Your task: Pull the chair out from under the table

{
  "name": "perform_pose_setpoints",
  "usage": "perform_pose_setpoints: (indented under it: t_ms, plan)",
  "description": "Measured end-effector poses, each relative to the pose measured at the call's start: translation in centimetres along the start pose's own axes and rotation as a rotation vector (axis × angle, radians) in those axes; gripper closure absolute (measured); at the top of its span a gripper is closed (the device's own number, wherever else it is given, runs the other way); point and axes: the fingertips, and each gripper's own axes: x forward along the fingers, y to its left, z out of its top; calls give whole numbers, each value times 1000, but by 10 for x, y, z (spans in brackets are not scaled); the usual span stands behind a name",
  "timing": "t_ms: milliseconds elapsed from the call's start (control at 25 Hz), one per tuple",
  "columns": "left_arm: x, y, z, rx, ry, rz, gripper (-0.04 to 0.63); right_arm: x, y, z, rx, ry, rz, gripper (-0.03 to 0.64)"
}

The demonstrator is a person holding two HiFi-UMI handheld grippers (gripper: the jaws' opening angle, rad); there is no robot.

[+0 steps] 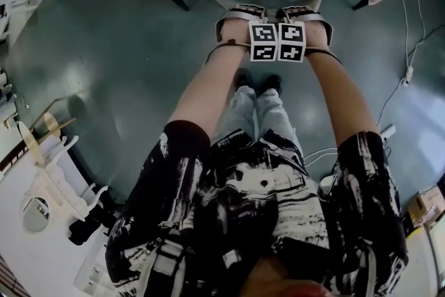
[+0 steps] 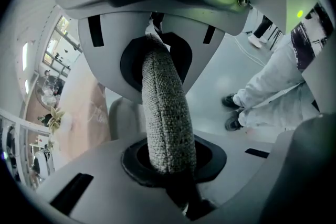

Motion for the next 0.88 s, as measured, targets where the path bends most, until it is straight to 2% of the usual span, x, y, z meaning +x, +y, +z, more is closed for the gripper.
perform_pose_setpoints:
  t_ms: [600, 880]
  plan:
    - [-14, -30, 5, -20, -22, -60, 551, -12, 28, 13, 55, -10, 56, 574]
    - [-28, -69, 12, -30, -28, -76, 551, -23, 65, 26, 59, -9, 73, 574]
